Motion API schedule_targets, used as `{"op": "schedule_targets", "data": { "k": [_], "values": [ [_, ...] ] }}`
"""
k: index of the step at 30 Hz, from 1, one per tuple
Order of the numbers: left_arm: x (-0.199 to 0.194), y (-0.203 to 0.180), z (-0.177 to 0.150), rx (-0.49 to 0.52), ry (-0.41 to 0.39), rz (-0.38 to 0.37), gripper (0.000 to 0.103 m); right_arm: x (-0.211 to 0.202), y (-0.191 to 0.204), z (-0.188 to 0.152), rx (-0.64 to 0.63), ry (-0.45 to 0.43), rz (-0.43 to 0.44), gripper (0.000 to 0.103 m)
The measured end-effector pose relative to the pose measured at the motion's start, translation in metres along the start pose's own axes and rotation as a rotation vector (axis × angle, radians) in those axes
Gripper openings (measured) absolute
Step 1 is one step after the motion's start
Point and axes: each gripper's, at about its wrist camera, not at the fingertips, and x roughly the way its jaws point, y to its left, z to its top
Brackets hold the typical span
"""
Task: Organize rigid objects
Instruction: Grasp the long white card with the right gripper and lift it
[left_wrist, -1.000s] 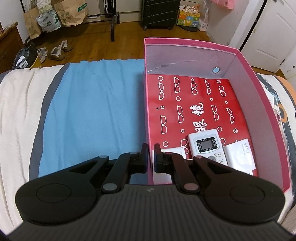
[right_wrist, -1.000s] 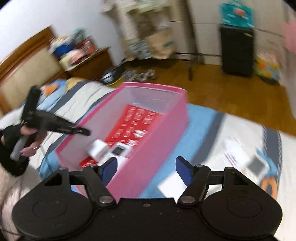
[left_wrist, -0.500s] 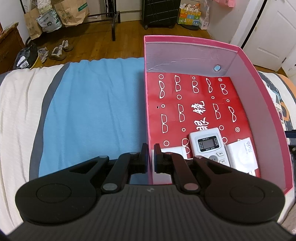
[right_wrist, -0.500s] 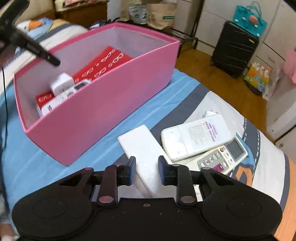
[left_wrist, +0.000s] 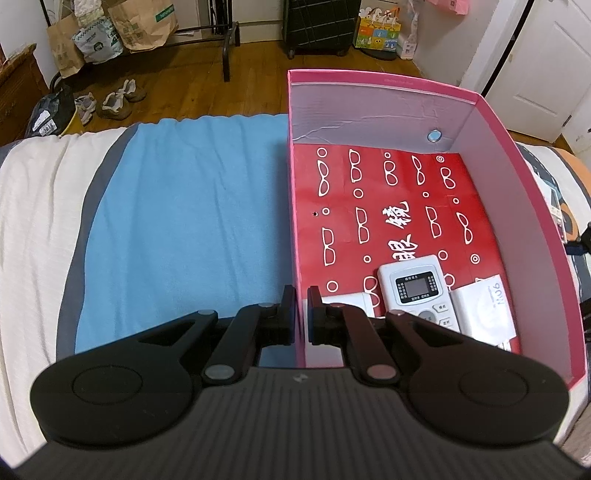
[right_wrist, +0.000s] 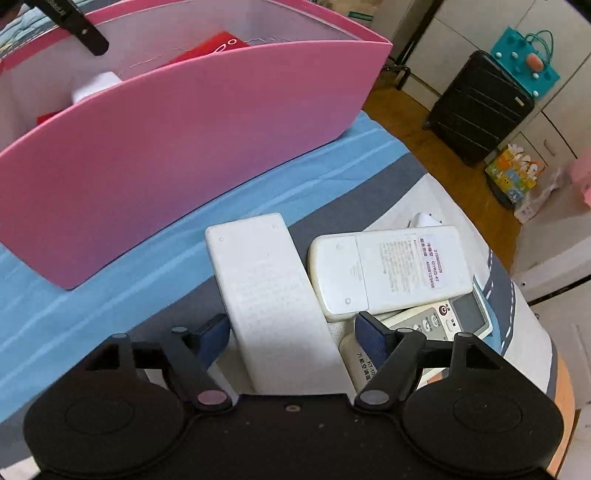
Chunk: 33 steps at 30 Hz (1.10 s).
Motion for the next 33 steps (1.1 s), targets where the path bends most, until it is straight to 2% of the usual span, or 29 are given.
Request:
{"op": "schedule_targets", "data": {
  "k": [1, 5, 8, 10, 14, 19, 23, 26, 30, 33],
  "values": [
    [0.000, 0.000, 0.000, -0.001, 0.000, 0.001, 0.005, -0.002, 0.001, 0.000, 0.013, 0.005, 0.019, 0.066],
    [-0.001, 0.001, 0.000, 0.002, -0.002, 0.002, 0.005, -0.011, -0.001, -0.002, 0.096, 0.010, 0.050, 0.064],
    [-0.001, 0.003, -0.001, -0.004, -0.003, -0.002, 0.005, -0.019, -0.009, -0.002, 0.193, 0.002, 0.117, 0.063],
    [-0.002, 0.004, -0.001, -0.003, -0.004, -0.003, 0.005, -0.022, -0.017, -0.003, 0.286, -0.005, 0.182, 0.063],
    [-0.003, 0.003, -0.003, 0.004, -0.009, -0.001, 0.006, -0.014, -0.045, -0.010, 0.575, 0.007, 0.389, 0.063],
    [-0.003, 0.003, -0.003, 0.001, -0.011, 0.003, 0.006, -0.001, -0.062, -0.028, 0.800, 0.032, 0.496, 0.063],
    [-0.004, 0.001, -0.004, 0.000, -0.012, 0.007, 0.006, 0.013, -0.076, -0.051, 1.053, 0.059, 0.617, 0.063],
    [-0.004, 0.000, -0.005, -0.001, -0.012, 0.008, 0.006, 0.012, -0.078, -0.061, 1.122, 0.044, 0.625, 0.063],
    [-0.004, 0.001, -0.005, -0.001, -0.012, 0.007, 0.006, 0.014, -0.078, -0.080, 1.273, 0.021, 0.724, 0.063],
    [-0.005, 0.000, -0.005, -0.007, -0.011, 0.005, 0.006, 0.007, -0.077, -0.090, 1.329, -0.028, 0.770, 0.059]
  ]
}}
